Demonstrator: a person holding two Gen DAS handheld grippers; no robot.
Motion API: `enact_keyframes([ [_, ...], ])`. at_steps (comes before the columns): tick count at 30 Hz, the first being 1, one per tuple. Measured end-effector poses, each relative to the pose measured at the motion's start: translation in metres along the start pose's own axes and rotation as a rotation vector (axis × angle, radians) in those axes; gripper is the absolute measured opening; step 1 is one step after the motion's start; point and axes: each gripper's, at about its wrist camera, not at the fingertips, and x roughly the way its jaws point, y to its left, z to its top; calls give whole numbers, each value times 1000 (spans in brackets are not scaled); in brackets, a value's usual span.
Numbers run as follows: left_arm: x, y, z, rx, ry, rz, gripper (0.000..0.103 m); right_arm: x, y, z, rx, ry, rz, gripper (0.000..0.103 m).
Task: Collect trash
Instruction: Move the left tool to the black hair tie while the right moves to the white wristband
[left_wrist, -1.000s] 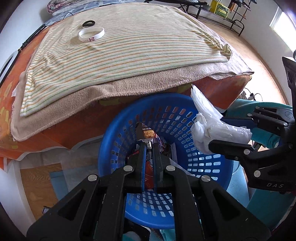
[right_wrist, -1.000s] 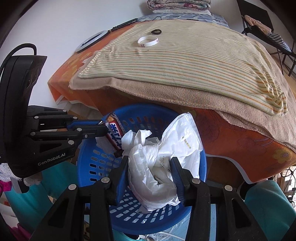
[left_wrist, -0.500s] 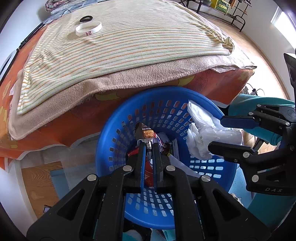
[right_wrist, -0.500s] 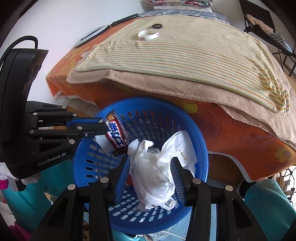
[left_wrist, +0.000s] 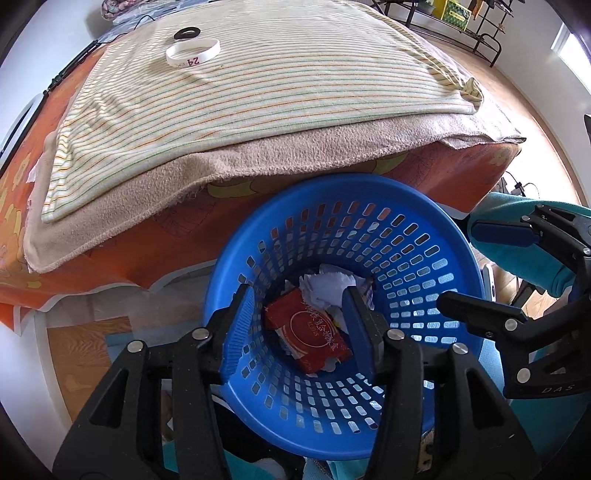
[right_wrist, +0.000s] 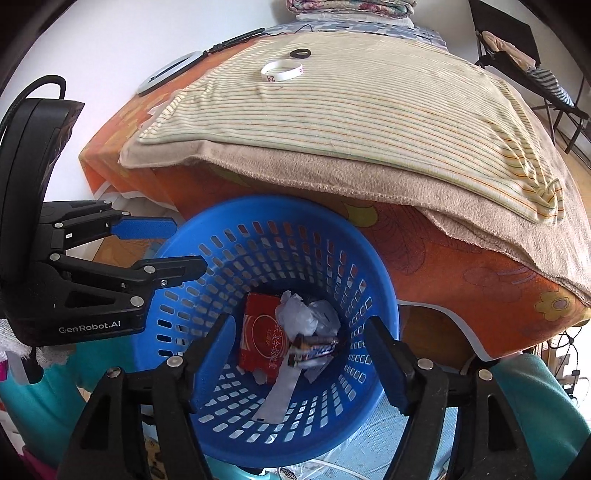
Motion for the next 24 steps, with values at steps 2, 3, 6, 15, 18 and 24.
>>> enact_keyframes([
  [2,-1,1,0,-4,-5,6,59,0,0,0,0,3,-9,74],
  [3,-1,2,0,-7,-4,8,59,0,-1,0,1,5,-13,75],
  [6,0,5,1,-20,4,5,59,2,-1,1,6,12,-22,75],
  [15,-6,10,4,-37,-11,0,66,-5,-4,4,26,-25,-47,98],
  [18,-10,13,8,-47,-15,-5,66,-8,-5,6,23,-38,-74,98],
  [24,-27,20,26,-66,-52,-20,66,-6,-7,11,29,-11,-103,98],
])
